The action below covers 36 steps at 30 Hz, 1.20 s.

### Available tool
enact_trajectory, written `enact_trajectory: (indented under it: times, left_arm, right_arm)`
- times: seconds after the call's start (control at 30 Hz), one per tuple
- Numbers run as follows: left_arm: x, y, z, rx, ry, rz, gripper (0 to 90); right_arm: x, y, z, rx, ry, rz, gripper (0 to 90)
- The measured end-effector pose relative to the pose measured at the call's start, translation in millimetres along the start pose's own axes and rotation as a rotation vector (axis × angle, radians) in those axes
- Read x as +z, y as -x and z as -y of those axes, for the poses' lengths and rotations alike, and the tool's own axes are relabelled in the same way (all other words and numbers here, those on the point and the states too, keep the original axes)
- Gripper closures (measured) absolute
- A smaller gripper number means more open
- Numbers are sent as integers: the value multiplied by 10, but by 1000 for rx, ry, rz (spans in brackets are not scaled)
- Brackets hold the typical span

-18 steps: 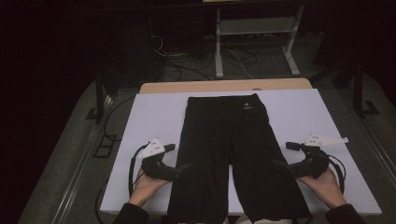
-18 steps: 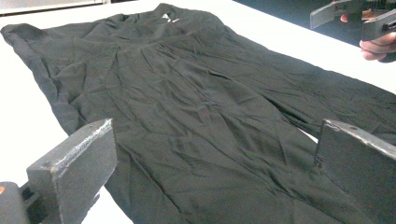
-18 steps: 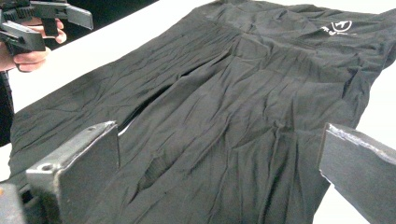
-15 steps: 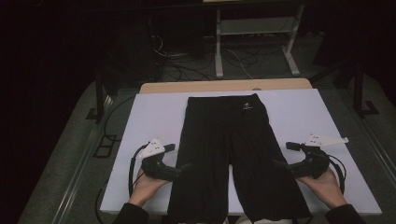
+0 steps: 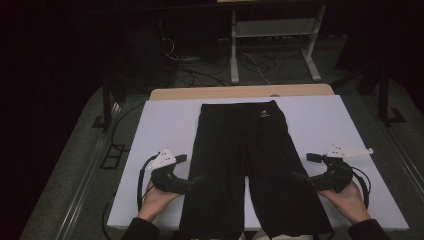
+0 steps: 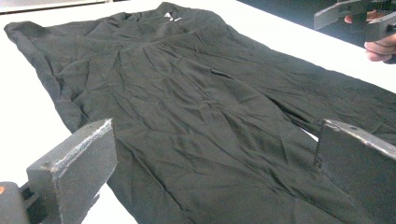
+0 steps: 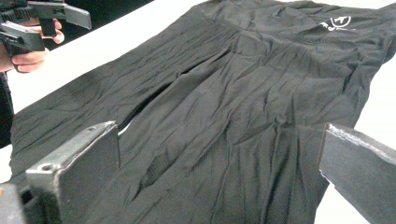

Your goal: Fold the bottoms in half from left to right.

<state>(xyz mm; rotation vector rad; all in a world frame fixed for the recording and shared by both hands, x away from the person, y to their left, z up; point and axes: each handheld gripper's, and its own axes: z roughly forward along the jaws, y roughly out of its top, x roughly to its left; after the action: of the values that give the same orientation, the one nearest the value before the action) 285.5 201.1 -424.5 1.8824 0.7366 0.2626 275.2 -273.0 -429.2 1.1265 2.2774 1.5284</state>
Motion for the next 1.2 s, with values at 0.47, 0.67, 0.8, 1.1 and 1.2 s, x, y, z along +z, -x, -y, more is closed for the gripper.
enact_trajectory:
  times: [0.47,0.67,0.8,1.1,1.2]
  left_arm:
    - [-51,30,25,-16,17,-8,0]
    - [-57,33,28,-21,17,-14,0]
    - [-54,32,29,-22,18,-14,0]
    - [-60,34,28,-22,20,-15,0]
    - [-59,33,28,-24,20,-13,0]
  right_arm:
    - [22,-82,-141,-24,-27,24,0]
    - [37,-126,-299,-44,-25,15,0]
    - [53,-137,-397,-58,-38,13,0]
    - [122,-95,-581,-77,-56,18,0]
    - [147,-74,-608,-76,-62,18,0]
